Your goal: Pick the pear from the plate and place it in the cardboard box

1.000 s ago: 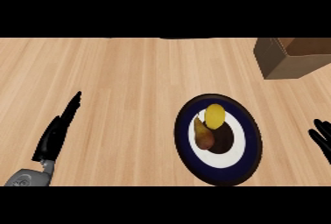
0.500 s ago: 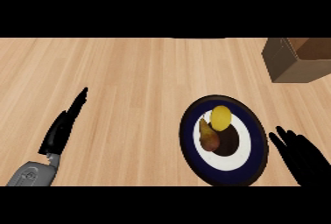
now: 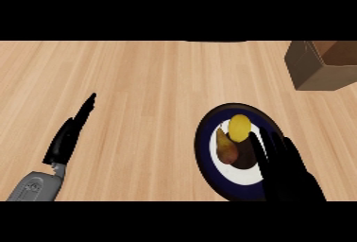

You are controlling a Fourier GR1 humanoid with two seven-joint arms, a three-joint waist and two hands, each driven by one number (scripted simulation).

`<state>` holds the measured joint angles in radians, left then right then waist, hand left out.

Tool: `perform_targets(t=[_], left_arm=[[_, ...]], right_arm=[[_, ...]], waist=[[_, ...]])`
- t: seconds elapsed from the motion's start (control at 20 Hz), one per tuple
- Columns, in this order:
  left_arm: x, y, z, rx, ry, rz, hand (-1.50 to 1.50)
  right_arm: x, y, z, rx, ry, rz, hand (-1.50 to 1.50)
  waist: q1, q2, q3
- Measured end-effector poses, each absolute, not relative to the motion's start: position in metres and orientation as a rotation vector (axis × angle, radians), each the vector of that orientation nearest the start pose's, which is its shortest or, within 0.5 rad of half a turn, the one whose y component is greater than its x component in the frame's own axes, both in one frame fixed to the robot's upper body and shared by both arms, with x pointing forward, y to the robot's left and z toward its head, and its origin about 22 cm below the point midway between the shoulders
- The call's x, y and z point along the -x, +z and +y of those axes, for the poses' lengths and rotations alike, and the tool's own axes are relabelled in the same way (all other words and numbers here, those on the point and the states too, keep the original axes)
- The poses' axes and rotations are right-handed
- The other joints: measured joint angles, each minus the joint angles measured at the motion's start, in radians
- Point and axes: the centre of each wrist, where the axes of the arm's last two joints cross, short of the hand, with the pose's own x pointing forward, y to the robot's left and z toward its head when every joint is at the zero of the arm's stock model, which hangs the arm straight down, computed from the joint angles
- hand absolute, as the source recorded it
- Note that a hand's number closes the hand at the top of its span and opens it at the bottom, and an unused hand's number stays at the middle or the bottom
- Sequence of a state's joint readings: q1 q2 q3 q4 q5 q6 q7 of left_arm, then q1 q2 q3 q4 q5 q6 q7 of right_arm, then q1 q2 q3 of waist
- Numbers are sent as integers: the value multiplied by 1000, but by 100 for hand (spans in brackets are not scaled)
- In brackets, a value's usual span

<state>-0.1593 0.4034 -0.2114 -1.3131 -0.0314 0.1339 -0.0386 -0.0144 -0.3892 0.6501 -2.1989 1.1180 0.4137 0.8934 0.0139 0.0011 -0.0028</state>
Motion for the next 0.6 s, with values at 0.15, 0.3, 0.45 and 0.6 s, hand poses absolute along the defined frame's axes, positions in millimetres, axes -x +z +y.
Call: perform_targets(t=[0.15,0.3,0.45,0.6], left_arm=[[-271,-9,280,-317,-428,-1467,0],[-277,-6,284,-312,-421,-1468,0],[-276,-10,283,-315,-418,-1471,0],[-276,-7,277,-321,-418,-1477,0]], right_arm=[[-169,117,-130,1101,1212,-1123,-150],[-176,115,-116,1076,1216,-1115,-150],[-185,105,-111,1078,1233,-1081,-150],[-190,98,-110,1113,1241,-1077,-150]], waist=[[-3,0,1],[-8,-1,2],[-11,-1,2],[-12,-1,3]])
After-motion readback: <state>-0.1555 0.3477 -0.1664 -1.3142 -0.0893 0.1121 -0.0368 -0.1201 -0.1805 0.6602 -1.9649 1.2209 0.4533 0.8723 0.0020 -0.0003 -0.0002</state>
